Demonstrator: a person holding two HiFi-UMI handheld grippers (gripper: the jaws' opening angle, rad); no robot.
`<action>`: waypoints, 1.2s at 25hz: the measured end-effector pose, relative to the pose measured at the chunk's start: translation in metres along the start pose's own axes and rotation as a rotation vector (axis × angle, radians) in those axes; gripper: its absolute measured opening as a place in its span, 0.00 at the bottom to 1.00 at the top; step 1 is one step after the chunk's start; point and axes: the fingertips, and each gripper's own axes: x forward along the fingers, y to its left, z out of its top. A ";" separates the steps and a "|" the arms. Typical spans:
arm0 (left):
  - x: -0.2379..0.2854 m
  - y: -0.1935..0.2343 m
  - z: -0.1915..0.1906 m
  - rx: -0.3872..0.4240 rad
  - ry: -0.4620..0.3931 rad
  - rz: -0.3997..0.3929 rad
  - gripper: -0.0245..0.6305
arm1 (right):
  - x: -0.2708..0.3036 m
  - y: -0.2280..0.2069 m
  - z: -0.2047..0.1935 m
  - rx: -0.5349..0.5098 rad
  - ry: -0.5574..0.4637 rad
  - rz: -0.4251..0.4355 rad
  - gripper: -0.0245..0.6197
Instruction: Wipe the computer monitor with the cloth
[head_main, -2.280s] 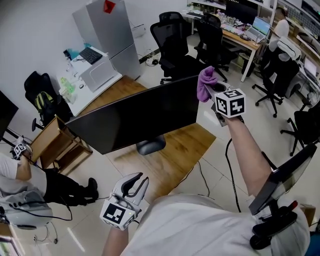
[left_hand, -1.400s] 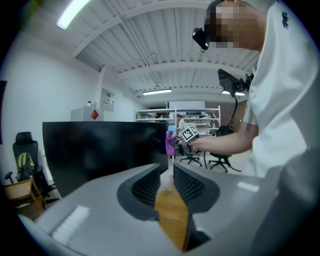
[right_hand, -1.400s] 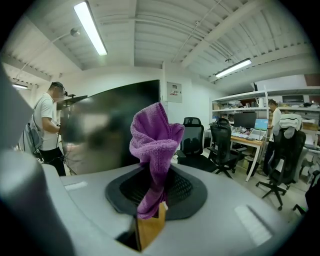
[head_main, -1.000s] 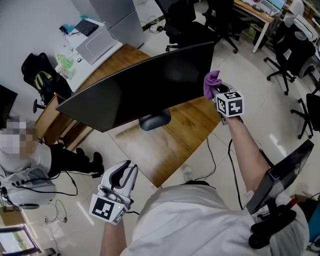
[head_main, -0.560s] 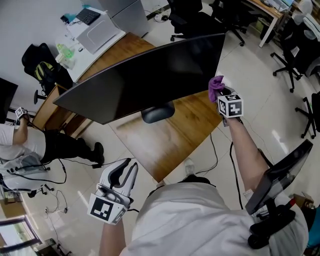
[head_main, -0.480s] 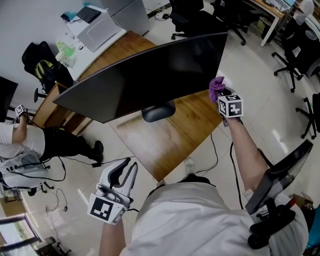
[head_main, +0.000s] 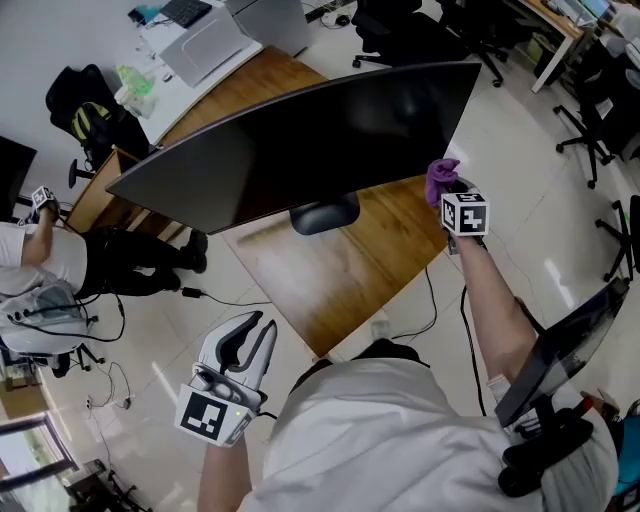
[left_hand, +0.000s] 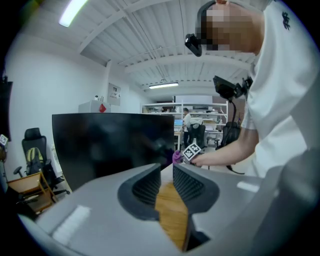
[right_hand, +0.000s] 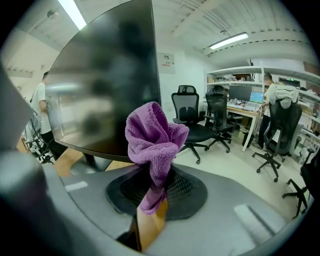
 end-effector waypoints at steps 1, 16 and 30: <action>0.000 0.001 -0.001 -0.002 -0.002 0.001 0.19 | 0.000 0.001 0.000 0.003 0.000 -0.005 0.14; -0.021 0.011 -0.013 -0.025 -0.022 0.007 0.19 | 0.006 0.056 0.000 0.013 0.000 0.026 0.14; -0.059 0.035 -0.032 -0.065 -0.025 0.035 0.19 | 0.015 0.117 0.000 0.004 0.014 0.042 0.14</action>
